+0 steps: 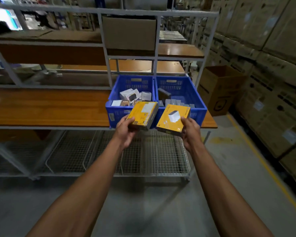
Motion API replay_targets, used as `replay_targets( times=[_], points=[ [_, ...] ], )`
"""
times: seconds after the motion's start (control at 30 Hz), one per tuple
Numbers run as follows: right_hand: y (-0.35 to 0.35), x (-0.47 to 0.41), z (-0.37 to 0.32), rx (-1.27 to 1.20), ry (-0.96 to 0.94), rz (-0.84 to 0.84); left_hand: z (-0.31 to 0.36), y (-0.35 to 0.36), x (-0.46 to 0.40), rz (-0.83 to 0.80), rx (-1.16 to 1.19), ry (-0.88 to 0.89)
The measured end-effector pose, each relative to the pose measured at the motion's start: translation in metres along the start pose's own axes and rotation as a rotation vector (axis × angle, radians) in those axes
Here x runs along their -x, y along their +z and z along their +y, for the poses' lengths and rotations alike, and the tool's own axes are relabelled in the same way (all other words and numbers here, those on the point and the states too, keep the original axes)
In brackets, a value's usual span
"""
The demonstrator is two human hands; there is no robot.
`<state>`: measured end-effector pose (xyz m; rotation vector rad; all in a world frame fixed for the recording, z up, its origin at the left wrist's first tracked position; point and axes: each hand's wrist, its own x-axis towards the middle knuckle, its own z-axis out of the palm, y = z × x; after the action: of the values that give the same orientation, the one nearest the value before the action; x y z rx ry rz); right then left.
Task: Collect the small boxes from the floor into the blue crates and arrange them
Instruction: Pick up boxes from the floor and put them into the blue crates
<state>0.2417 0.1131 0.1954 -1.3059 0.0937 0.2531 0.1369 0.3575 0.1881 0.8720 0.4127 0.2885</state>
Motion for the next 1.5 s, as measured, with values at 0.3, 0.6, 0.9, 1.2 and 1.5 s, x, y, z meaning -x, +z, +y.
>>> replay_targets(
  times=[0.3,0.6,0.9,1.2,1.5],
  points=[
    [-0.009,-0.170,-0.051,0.363,-0.152,0.276,-0.013,0.087,-0.165,-0.051,-0.137,-0.008],
    [0.002,-0.336,-0.103,0.732,-0.181,0.273,-0.043,0.192,-0.328,0.116,-0.304,-0.068],
    [0.010,-0.430,-0.075,0.823,-0.101,0.081,-0.065,0.217,-0.393,0.051,-0.327,-0.216],
    [-0.026,-0.473,-0.031,0.654,-0.009,-0.008,-0.060,0.211,-0.384,-0.053,-0.364,-0.256],
    [-0.002,-0.339,-0.051,0.291,-0.064,-0.068,-0.046,0.197,-0.313,-0.227,-0.482,-0.218]
  ],
)
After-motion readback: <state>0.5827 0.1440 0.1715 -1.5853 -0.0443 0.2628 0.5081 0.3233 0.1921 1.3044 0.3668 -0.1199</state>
